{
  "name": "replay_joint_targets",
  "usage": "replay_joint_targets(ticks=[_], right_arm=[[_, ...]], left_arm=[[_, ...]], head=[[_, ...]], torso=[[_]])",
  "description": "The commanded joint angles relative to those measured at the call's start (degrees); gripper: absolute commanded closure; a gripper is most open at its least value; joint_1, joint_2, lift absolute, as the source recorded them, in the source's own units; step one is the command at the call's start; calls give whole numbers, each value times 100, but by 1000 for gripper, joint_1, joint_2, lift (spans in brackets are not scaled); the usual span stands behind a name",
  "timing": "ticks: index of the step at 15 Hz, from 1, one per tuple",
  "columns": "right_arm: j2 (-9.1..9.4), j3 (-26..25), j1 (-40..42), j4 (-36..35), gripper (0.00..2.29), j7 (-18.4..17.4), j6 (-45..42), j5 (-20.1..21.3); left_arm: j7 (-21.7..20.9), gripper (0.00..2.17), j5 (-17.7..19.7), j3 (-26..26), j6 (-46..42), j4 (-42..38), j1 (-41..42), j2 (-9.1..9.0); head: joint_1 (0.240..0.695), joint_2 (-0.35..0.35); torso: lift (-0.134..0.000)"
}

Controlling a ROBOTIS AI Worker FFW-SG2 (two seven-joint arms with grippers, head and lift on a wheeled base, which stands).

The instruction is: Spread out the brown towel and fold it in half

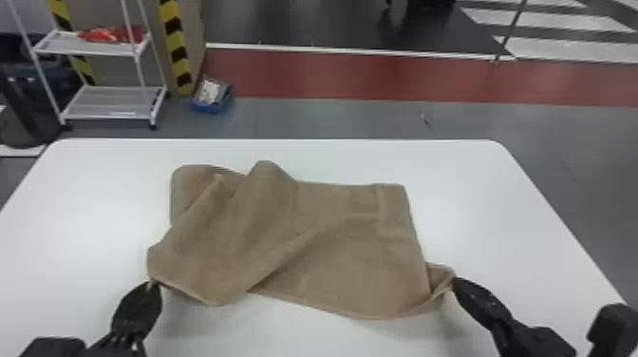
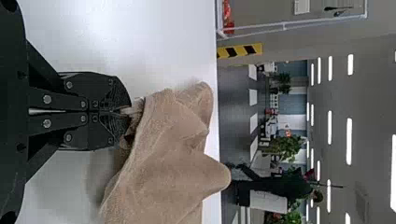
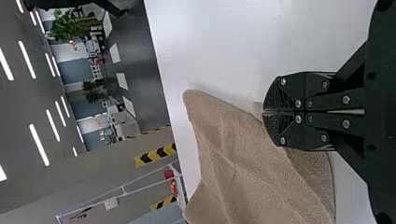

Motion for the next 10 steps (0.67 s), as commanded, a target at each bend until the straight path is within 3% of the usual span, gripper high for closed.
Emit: replay_joint_targets(ticks=[1,7,10], right_arm=[[-46,-361,-83,-137,1295,-1,217,-114],[-63,-1425,-488,-163,1295,34,938,-334],[-72,-1574,-646,-225,1295,131,1184,-299]], left_arm=[[0,1534,86,407,65,-295,92,6],[158,1534,271,1224,522,-1068,373,15],[167,1534,306,1330,961,-1446,417,15]], head=[[695,-94],[695,-91],[695,-112]], torso=[[-128],[-128],[-128]])
